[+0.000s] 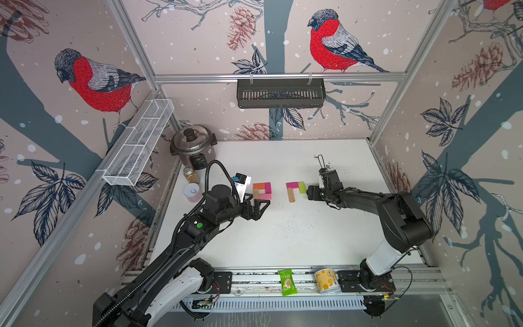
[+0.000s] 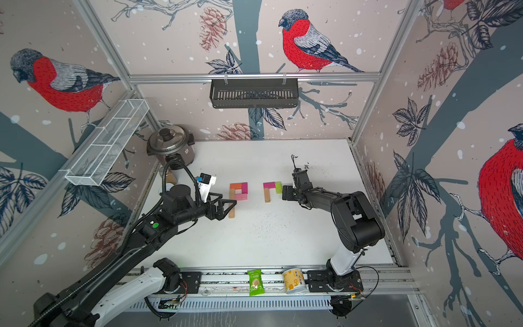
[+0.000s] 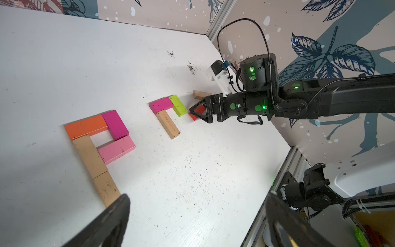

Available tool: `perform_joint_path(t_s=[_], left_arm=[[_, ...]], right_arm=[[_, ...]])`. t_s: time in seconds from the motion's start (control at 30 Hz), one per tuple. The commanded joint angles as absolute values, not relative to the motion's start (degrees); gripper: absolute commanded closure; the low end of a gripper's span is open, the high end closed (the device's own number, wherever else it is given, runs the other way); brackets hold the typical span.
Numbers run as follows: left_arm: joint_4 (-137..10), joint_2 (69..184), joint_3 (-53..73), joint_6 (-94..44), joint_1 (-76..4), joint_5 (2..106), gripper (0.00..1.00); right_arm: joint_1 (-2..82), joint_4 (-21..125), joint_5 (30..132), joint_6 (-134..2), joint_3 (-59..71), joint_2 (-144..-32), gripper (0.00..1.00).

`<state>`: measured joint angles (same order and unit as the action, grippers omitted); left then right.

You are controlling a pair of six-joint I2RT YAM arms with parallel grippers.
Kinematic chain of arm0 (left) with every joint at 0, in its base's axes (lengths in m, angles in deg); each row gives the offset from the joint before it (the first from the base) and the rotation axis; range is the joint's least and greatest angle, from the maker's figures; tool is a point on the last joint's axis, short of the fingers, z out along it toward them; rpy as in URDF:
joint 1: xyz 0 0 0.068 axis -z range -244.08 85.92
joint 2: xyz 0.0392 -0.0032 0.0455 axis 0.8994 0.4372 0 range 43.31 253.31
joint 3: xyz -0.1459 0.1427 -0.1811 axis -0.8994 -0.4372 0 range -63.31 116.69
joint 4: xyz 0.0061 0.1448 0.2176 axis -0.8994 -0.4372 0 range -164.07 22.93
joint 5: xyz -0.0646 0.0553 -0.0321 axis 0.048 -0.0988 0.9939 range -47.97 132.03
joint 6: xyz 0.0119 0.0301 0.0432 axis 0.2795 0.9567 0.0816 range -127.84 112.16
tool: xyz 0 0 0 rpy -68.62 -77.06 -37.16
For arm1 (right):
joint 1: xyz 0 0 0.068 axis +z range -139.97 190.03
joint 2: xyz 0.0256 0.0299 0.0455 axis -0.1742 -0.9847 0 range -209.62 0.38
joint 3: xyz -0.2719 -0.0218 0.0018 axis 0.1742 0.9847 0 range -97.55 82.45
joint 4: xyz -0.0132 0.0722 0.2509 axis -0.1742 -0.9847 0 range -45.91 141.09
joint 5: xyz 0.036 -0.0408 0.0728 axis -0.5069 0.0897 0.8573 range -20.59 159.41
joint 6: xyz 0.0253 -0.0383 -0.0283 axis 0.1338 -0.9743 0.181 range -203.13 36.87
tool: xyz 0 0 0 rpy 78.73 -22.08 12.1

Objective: Assemble the letter p with building blocks
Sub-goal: Pick up the building block from the center of the board.

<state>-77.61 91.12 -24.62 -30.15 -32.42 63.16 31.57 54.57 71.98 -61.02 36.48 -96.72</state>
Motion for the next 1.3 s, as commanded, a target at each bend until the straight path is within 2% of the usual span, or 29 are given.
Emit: perform_joint_path(t_s=[0.0, 0.47, 0.6, 0.73, 1.03, 1.27], left_arm=[[-76.7, 91.3, -24.6, -30.2, -32.4, 63.2, 0.03], [-77.0, 91.5, -24.5, -30.1, -32.5, 62.8, 0.03], [-76.7, 91.8, -24.6, -30.3, -32.6, 63.6, 0.03], [-74.9, 92.3, -25.4, -32.1, -32.3, 64.8, 0.03], [-67.7, 93.7, -29.3, -37.8, -28.0, 61.0, 0.03], [-59.8, 97.4, -30.9, -37.5, -23.5, 56.4, 0.03]], right_arm=[[32.0, 50.0, 69.7, -61.6, 36.2, -97.5, 0.17], [33.2, 49.2, 67.9, -61.8, 36.2, -97.9, 0.22], [33.7, 48.6, 66.9, -61.8, 36.1, -97.6, 0.15], [33.8, 48.7, 67.0, -61.9, 36.6, -97.4, 0.14], [34.0, 48.3, 66.5, -61.9, 36.9, -97.6, 0.18], [34.8, 47.3, 65.6, -61.7, 36.8, -97.3, 0.31]])
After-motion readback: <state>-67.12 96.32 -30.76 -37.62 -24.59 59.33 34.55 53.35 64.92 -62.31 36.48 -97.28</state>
